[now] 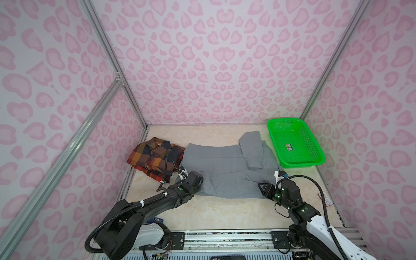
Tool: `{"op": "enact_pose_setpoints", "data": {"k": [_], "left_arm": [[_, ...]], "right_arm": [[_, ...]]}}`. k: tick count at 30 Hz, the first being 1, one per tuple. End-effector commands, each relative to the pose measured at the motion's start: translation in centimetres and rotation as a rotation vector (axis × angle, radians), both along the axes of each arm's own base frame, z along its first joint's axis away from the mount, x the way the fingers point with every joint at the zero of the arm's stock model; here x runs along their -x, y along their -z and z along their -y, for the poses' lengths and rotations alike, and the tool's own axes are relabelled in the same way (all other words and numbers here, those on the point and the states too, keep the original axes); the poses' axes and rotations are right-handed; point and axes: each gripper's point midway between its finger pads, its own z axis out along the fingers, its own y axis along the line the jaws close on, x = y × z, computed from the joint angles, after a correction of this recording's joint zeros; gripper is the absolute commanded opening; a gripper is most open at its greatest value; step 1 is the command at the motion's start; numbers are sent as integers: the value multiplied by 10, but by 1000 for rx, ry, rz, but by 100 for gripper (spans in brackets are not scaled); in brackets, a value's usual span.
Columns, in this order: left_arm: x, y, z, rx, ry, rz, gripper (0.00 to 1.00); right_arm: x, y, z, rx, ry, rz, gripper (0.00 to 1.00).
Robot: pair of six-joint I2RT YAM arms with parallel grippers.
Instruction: Fold and stack the long sleeve shirts
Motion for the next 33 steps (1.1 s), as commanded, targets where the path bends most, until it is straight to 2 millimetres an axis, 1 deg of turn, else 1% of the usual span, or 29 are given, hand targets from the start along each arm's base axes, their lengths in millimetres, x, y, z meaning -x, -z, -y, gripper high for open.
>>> {"op": "enact_pose_setpoints", "data": {"k": [1,2,3,4,6,9,11,13,15,17,19,23,24,26,28,31,33], "left_arm": [[-9,-7,2,5,-1,29,16],[-11,-10,1,4,-6,35,6],[-13,-14,1,-3,-7,39,4],[-15,-19,0,-11,-5,50,4],[-22,-36,-1,-36,6,91,4],[-27,-62,-11,-97,14,174,4],[-27,-71,-19,-136,15,218,4],[-26,-73,-28,-184,17,251,4],[-22,-72,-44,-250,-20,279,4],[-20,-70,-53,-290,-41,311,4],[-17,-66,-59,-311,-58,326,4],[-7,-64,-64,-381,-90,378,4],[-6,-63,-64,-387,-92,387,4],[-8,-64,-55,-370,-62,399,4],[-13,-81,-44,-375,-35,447,4],[-26,-120,-33,-359,-45,538,4],[-36,-147,-21,-350,-19,600,4]], "right_arm": [[0,-1,0,6,-2,13,42],[-1,-1,0,5,-1,14,42],[-1,-1,0,5,0,16,42],[-1,0,1,6,0,14,42],[-2,0,0,6,1,11,42],[-1,6,0,11,1,-3,42],[-1,11,1,15,4,-13,42],[-1,15,1,18,6,-24,41],[-1,19,2,26,11,-33,41],[-2,22,5,35,21,-36,41],[-2,26,5,37,24,-42,41],[-2,35,4,41,24,-67,41],[-2,39,4,41,24,-76,41],[-2,42,4,40,26,-86,41],[-2,42,4,41,25,-92,41],[-3,39,6,45,32,-84,41],[-4,37,7,50,38,-79,41]]}}
